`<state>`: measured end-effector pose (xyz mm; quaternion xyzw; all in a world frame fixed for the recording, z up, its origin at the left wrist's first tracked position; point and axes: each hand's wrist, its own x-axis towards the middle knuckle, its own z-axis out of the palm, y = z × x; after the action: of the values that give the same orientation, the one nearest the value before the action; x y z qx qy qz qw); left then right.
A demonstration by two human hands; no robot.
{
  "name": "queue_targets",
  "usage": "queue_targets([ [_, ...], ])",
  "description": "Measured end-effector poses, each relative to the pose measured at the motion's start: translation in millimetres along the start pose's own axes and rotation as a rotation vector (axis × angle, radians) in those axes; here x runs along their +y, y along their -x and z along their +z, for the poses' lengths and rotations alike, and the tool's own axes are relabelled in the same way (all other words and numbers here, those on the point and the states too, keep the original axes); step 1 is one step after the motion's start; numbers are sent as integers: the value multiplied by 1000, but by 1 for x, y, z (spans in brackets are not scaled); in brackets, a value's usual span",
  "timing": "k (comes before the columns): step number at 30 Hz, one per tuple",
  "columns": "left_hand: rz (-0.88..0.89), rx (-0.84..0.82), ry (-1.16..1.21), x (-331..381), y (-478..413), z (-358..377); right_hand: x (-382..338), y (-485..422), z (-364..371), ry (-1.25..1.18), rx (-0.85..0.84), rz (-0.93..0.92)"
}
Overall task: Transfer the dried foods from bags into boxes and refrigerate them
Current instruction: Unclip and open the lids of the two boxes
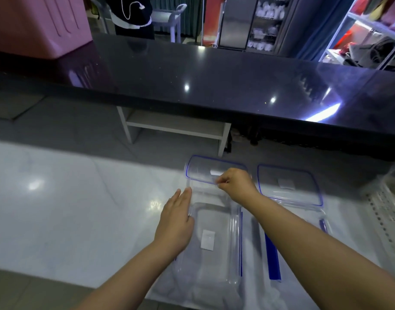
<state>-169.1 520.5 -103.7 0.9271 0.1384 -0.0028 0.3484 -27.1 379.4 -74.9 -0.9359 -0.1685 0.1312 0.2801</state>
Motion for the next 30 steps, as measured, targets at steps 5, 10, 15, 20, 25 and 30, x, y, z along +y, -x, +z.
queue_targets([
  [5,2,0,-3,5,-1,-2,0,9,-7,-61,70,-6],
  [10,28,39,-27,24,-3,-14,5,43,-33,-109,216,-46],
  [15,223,67,38,77,-16,-17,23,88,-73,-80,404,-53],
  [20,440,21,76,150,-22,12,52,145,-121,13,586,-38],
  [25,623,-97,87,207,-8,53,91,207,-168,120,828,-35],
  [30,711,-191,41,257,14,89,138,264,-211,126,1019,-8],
])
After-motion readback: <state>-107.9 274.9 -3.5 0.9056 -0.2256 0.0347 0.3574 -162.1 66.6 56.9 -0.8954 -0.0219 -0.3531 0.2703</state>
